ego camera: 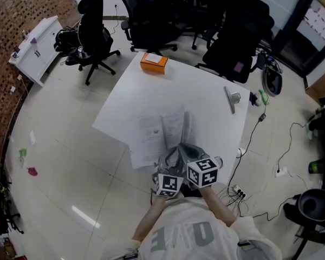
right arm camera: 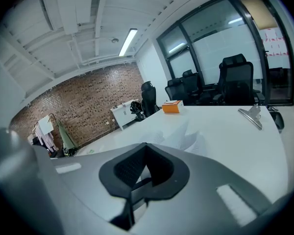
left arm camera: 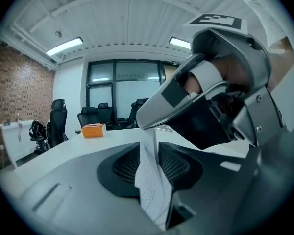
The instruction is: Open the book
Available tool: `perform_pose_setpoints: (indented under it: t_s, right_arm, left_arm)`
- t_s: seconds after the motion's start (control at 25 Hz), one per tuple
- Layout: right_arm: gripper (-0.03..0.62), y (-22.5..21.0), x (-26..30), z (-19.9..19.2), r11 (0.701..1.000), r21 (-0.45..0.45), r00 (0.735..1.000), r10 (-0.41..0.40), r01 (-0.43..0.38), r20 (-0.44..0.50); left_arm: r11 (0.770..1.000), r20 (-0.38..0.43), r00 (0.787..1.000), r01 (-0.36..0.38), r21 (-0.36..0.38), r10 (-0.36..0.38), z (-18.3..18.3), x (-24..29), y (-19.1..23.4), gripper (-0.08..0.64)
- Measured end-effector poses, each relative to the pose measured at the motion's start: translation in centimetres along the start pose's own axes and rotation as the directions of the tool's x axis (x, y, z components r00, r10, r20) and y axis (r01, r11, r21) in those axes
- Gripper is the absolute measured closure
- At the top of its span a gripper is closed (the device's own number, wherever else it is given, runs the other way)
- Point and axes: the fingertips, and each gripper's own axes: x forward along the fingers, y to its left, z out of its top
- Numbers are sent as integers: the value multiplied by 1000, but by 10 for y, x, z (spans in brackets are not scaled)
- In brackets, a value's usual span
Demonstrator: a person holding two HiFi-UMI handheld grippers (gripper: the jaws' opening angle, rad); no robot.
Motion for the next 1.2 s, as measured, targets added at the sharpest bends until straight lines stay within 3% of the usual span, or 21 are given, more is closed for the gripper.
perform_pose_setpoints:
  t_s: [0.08,0.24,0.4,0.56,0.76,0.96,1.2]
  right_arm:
    - [591,2,-1,1,1000,3,1000,2,-2,6]
    - [591,2,-2,3,1000,17,1000,8,-9,12]
    - [591,10,-2,4,999,21,999,30,-30,16]
    - [591,16,0,6,999,16,999,51,-51,20]
    - [591,27,-3,10,997,-12,995,83,-83,60]
    - [589,-3,-17,23,999,34,990,12,-17,139]
    - [589,-51,-16,-11,991,94,991,-102,94,82]
  left_arm:
    - [1000,8,1000,0,19,0,2,-1,-1,456]
    - [1000,12,1000,22,7,-22,4,-1,-3,425]
    - [999,4,1000,-27,47,27,5,-6,2,455]
    - [998,17,999,-47,38,46,6,-10,8,459]
    - [996,25,996,-85,-9,85,5,-15,14,517]
    - [990,34,990,-132,-48,134,6,-20,28,528]
    - [984,58,983,-172,-42,174,11,-28,37,532]
